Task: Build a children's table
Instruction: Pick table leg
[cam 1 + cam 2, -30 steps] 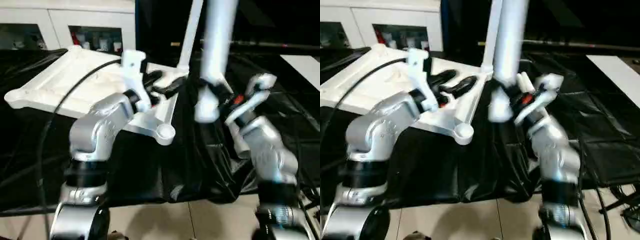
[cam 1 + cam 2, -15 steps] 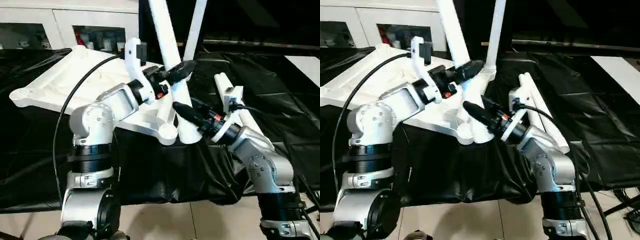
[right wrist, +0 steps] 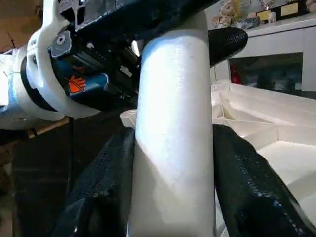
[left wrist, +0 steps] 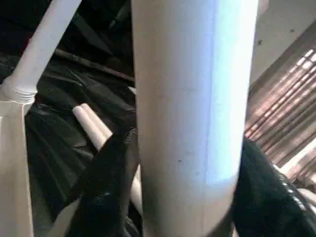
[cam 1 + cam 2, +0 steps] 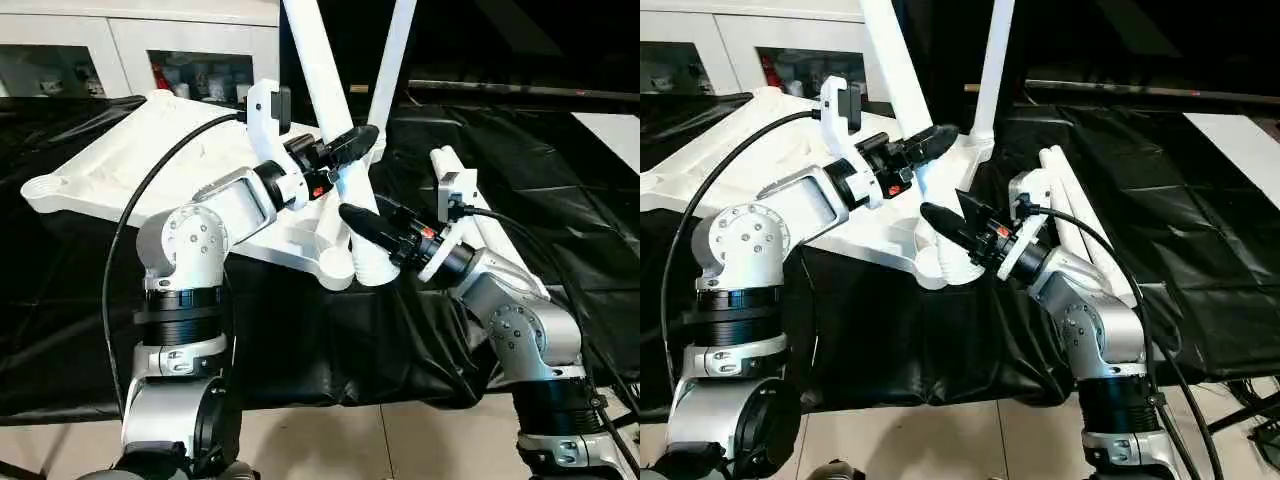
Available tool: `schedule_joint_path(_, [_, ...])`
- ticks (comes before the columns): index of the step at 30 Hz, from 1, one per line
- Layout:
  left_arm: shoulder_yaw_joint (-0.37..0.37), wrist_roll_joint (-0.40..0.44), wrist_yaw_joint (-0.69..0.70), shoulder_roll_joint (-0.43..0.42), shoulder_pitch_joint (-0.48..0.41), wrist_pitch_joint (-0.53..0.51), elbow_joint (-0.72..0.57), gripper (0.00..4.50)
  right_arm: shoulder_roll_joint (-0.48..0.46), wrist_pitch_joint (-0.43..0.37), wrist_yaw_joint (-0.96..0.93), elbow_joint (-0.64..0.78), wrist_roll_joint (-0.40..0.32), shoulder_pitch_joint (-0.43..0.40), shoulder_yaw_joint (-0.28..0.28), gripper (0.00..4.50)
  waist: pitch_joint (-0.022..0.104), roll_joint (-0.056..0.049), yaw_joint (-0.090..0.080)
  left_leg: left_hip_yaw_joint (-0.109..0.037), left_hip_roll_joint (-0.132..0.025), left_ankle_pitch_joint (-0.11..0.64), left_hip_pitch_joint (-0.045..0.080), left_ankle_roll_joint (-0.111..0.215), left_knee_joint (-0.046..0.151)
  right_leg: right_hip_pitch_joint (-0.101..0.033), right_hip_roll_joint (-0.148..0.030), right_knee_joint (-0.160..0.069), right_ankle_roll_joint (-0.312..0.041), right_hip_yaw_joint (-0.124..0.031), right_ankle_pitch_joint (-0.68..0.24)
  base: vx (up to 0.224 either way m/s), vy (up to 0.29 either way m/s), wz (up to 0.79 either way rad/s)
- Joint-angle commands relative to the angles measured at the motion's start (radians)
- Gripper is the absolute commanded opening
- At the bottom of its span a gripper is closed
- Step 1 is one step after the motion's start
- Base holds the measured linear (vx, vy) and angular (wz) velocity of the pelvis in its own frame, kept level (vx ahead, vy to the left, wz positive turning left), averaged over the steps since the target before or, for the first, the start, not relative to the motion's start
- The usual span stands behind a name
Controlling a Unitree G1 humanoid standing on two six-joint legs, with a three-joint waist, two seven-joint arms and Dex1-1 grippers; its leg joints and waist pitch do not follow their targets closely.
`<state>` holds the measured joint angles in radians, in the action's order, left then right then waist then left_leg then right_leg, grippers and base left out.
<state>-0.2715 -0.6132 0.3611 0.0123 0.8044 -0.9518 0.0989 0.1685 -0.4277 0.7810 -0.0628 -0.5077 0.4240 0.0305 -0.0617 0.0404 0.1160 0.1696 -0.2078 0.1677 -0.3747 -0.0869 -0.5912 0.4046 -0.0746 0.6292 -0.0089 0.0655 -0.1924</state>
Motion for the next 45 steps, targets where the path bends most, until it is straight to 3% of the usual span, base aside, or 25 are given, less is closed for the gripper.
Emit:
schedule_joint_path(1, [-0.010, -0.014, -0.015, 0.004, 0.023, 0.004, -0.005, 2.40, 0.006, 0.019, -0.003, -0.004, -0.001, 0.016, 0.004, 1.90, 0.072, 0.002, 0.004, 0.000, -0.011, 0.142, 0.005, 0.020, 0.062, -0.061, -0.055, -0.081, -0.166, -0.040, -0.147, 0.000, 0.000, 0.00])
schedule_joint_path(6, [-0.009, -0.029, -0.007, -0.005, 0.028, -0.008, -0.006, 1.94, 0.009, 0.021, -0.001, -0.010, 0.005, 0.021, 0.002, 1.90, 0.072, 0.000, 0.003, 0.000, -0.012, 0.145, 0.007, 0.019, 0.062, -0.060, -0.055, -0.081, -0.166, -0.040, -0.144, 0.000, 0.000, 0.00])
schedule_joint_path(9, [-0.005, -0.032, -0.004, -0.009, 0.028, -0.009, -0.008, 1.88, 0.012, 0.022, -0.001, -0.011, 0.006, 0.023, 0.000, 1.90, 0.072, 0.004, 0.002, 0.000, -0.012, 0.144, 0.006, 0.020, 0.062, -0.060, -0.054, -0.081, -0.164, -0.040, -0.144, 0.000, 0.000, 0.00])
schedule_joint_path(19, [0.027, -0.044, 0.019, -0.038, 0.030, -0.021, -0.017, 1.86, 0.022, 0.013, 0.005, -0.029, 0.014, 0.046, -0.005, 1.90, 0.072, 0.003, 0.002, 0.001, -0.012, 0.137, 0.006, 0.020, 0.062, -0.059, -0.055, -0.080, -0.164, -0.041, -0.147, 0.000, 0.000, 0.00])
schedule_joint_path(20, [0.031, -0.041, 0.021, -0.040, 0.029, -0.020, -0.017, 1.86, 0.022, 0.010, 0.005, -0.030, 0.012, 0.047, -0.004, 2.46, 0.072, 0.003, 0.002, 0.000, -0.012, 0.137, 0.007, 0.019, 0.062, -0.059, -0.055, -0.080, -0.162, -0.041, -0.149, 0.000, 0.000, 0.00])
schedule_joint_path(23, [0.075, -0.016, 0.052, -0.068, 0.025, -0.012, -0.021, 1.86, 0.029, -0.015, 0.016, -0.045, 0.001, 0.063, -0.004, 2.62, 0.072, 0.002, 0.001, 0.001, -0.011, 0.136, 0.007, 0.018, 0.063, -0.059, -0.054, -0.080, -0.160, -0.041, -0.148, 0.000, 0.000, 0.00])
schedule_joint_path(24, [0.117, 0.003, 0.087, -0.099, 0.025, -0.006, -0.022, 1.86, 0.049, -0.058, 0.030, -0.057, -0.011, 0.088, -0.005, 2.68, 0.073, 0.000, 0.001, 0.000, -0.012, 0.132, 0.009, 0.018, 0.064, -0.059, -0.053, -0.079, -0.159, -0.041, -0.146, 0.000, 0.000, 0.00])
schedule_joint_path(27, [0.146, 0.013, 0.117, -0.125, 0.030, 0.002, -0.016, 1.86, 0.077, -0.140, 0.037, -0.078, -0.033, 0.128, -0.003, 3.05, 0.072, 0.001, 0.000, 0.001, -0.012, 0.127, 0.009, 0.011, 0.063, -0.060, -0.052, -0.075, -0.167, -0.042, -0.129, 0.000, 0.000, 0.00])
schedule_joint_path(30, [0.192, 0.021, 0.184, -0.167, 0.038, 0.016, -0.012, 1.86, 0.130, -0.268, 0.099, -0.110, -0.080, 0.187, -0.011, 3.11, 0.074, 0.002, 0.001, 0.003, -0.011, 0.111, 0.009, 0.011, 0.061, -0.061, -0.052, -0.072, -0.177, -0.043, -0.103, 0.000, 0.000, 0.00])
schedule_joint_path(34, [0.209, 0.018, 0.216, -0.186, 0.046, 0.020, -0.005, 1.86, 0.168, -0.330, 0.154, -0.132, -0.094, 0.220, -0.029, 3.11, 0.076, 0.006, 0.003, 0.004, -0.011, 0.093, 0.007, 0.013, 0.058, -0.064, -0.054, -0.068, -0.190, -0.042, -0.073, 0.000, 0.000, 0.00])
schedule_joint_path(36, [0.214, 0.013, 0.233, -0.196, 0.052, 0.023, 0.002, 1.86, 0.200, -0.403, 0.195, -0.150, -0.109, 0.246, -0.048, 3.11, 0.075, 0.006, 0.002, 0.004, -0.011, 0.093, 0.007, 0.013, 0.058, -0.065, -0.054, -0.067, -0.195, -0.042, -0.072, 0.000, 0.000, 0.00])
schedule_joint_path(37, [0.214, 0.012, 0.234, -0.197, 0.052, 0.024, 0.002, 1.86, 0.202, -0.406, 0.197, -0.151, -0.109, 0.247, -0.049, 3.11, 0.076, 0.006, 0.004, 0.004, -0.011, 0.093, 0.008, 0.013, 0.057, -0.067, -0.054, -0.068, -0.197, -0.041, -0.078, 0.000, 0.000, 0.00])
schedule_joint_path(38, [0.219, 0.013, 0.242, -0.200, 0.051, 0.028, 0.001, 1.86, 0.218, -0.402, 0.216, -0.155, -0.094, 0.250, -0.070, 3.11, 0.075, 0.013, 0.003, 0.005, -0.012, 0.093, 0.007, 0.014, 0.057, -0.066, -0.055, -0.069, -0.194, -0.042, -0.079, 0.000, 0.000, 0.00])
schedule_joint_path(39, [0.222, 0.011, 0.247, -0.200, 0.049, 0.031, -0.003, 1.86, 0.232, -0.389, 0.234, -0.155, -0.075, 0.249, -0.092, 3.11, 0.076, 0.010, 0.006, 0.004, -0.013, 0.090, 0.008, 0.011, 0.056, -0.066, -0.057, -0.068, -0.192, -0.042, -0.083, 0.000, 0.000, 0.00])
schedule_joint_path(45, [0.247, 0.008, 0.286, -0.209, 0.035, 0.049, -0.030, 1.86, 0.258, -0.380, 0.275, -0.153, -0.043, 0.246, -0.142, 3.11, 0.076, 0.016, 0.006, 0.004, -0.014, 0.085, 0.007, 0.008, 0.056, -0.065, -0.058, -0.065, -0.196, -0.041, -0.081, 0.000, 0.000, 0.00])
